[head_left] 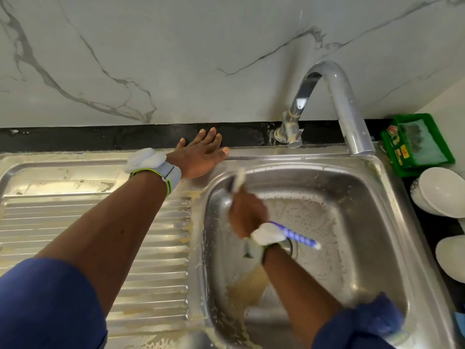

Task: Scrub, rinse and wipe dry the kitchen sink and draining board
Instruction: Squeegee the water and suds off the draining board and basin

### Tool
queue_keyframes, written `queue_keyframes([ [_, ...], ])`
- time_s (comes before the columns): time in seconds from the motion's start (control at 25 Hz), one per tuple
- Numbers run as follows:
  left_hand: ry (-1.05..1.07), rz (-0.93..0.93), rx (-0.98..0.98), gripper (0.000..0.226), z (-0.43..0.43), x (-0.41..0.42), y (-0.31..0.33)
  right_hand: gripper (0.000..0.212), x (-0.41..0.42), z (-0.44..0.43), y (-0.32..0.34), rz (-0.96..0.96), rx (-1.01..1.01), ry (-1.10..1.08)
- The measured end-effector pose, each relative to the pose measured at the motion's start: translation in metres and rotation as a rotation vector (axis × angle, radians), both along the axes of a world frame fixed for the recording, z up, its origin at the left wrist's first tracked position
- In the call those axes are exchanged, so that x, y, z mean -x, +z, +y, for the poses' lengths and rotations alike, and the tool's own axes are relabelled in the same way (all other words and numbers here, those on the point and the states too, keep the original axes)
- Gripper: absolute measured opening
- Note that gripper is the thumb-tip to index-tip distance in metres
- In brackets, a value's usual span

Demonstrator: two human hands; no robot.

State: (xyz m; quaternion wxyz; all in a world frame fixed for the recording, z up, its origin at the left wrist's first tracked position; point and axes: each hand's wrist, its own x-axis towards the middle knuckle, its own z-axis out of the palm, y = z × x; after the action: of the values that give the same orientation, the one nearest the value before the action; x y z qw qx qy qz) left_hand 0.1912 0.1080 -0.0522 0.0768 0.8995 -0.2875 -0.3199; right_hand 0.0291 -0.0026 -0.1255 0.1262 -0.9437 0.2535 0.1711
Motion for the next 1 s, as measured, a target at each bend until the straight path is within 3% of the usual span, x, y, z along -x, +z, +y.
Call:
queue_keyframes([
  [0.04,0.012,0.004,0.010,0.066,0.001,-0.001,0.000,0.026,0.001,0.014,0.006,-0.207,-0.169,-0.043],
  [0.08,0.018,0.008,0.023,0.066,0.001,-0.001,0.000,0.028,-0.003,0.031,0.014,-0.210,-0.318,-0.142],
  [0.12,0.020,0.004,0.027,0.065,0.002,-0.001,0.000,0.027,-0.014,0.010,0.024,-0.255,-0.343,-0.316],
  [0.16,0.013,-0.009,0.021,0.066,0.002,-0.001,-0.002,0.027,-0.011,-0.005,0.038,-0.190,-0.338,-0.337],
  [0.2,0.002,-0.027,0.011,0.067,0.002,-0.001,-0.003,0.024,-0.007,-0.049,-0.002,-0.124,-0.360,-0.366],
  [0.28,-0.008,-0.074,-0.016,0.071,0.002,0.004,-0.008,0.009,0.005,-0.138,-0.082,-0.220,0.026,-0.500],
  [0.36,-0.015,-0.132,-0.049,0.080,0.000,0.010,-0.015,0.038,0.017,-0.172,-0.048,-0.208,-0.101,-0.797],
  [0.44,-0.021,-0.171,-0.066,0.092,-0.001,0.017,-0.020,0.061,0.024,-0.159,-0.004,-0.304,-0.262,-0.899],
  [0.56,-0.026,-0.191,-0.076,0.100,-0.004,0.022,-0.022,0.052,0.010,-0.114,0.024,-0.296,-0.180,-0.847],
  [0.64,-0.014,-0.193,-0.081,0.101,-0.002,0.023,-0.022,0.036,-0.016,-0.093,-0.008,-0.267,-0.076,-0.706],
  [0.72,-0.002,-0.198,-0.073,0.101,-0.003,0.023,-0.023,0.031,-0.012,-0.046,-0.010,-0.259,-0.196,-0.440],
  [0.8,0.000,-0.199,-0.074,0.099,-0.003,0.022,-0.023,0.034,-0.009,-0.030,-0.011,-0.287,-0.288,-0.342],
  [1.0,0.002,-0.205,-0.055,0.100,-0.001,0.022,-0.026,0.036,0.022,-0.150,-0.003,-0.290,-0.046,-0.757],
])
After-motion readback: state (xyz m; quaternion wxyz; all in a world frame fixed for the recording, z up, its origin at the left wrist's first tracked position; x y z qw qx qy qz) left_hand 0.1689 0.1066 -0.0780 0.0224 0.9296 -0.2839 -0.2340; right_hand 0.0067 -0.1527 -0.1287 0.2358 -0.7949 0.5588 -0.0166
